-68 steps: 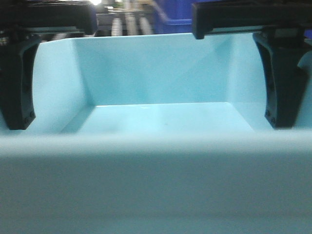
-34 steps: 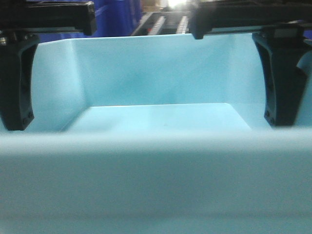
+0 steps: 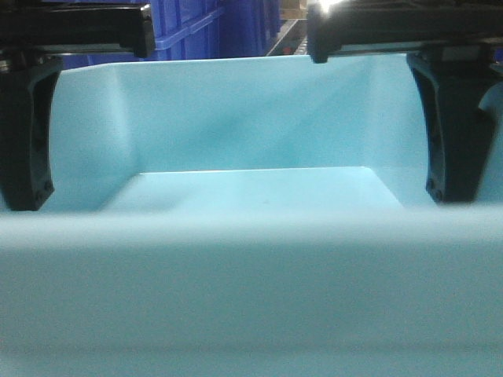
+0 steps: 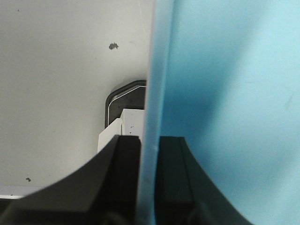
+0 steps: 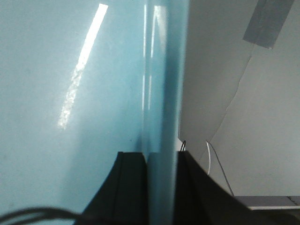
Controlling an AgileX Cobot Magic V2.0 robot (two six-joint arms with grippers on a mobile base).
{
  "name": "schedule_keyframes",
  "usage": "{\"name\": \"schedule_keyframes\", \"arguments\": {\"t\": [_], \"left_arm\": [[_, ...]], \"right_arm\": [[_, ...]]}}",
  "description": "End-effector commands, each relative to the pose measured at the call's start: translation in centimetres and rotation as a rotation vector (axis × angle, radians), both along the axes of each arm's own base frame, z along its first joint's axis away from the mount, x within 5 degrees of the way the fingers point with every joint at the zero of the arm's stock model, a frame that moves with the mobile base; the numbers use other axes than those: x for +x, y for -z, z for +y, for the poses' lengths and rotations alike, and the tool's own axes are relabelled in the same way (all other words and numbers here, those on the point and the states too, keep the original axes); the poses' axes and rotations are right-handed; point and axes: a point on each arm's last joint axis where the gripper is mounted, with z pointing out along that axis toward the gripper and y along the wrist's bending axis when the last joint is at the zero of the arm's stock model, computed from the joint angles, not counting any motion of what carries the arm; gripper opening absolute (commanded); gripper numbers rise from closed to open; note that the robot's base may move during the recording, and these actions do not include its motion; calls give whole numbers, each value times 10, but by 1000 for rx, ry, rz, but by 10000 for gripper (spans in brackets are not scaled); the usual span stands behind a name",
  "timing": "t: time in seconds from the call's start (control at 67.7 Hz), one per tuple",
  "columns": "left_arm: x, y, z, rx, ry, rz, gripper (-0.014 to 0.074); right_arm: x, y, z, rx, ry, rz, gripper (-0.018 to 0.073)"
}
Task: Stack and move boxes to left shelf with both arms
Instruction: 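Carry the stack with both grippers as the base turns toward the rack, then hold the stack with both grippers while approaching the roller shelf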
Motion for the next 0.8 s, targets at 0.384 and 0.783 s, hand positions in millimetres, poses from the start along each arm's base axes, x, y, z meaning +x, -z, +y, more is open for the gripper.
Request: {"name": "schedule_keyframes", "arguments": {"t": [0.384,0.783], "left_arm": [[-7,-17,10,39,-10,-1,-4],[-7,-17,10,39,-10,-1,-4]], "right_arm": [[-3,-17,-8,-13,-6,-33,55],[-3,-17,-8,-13,-6,-34,55]]}}
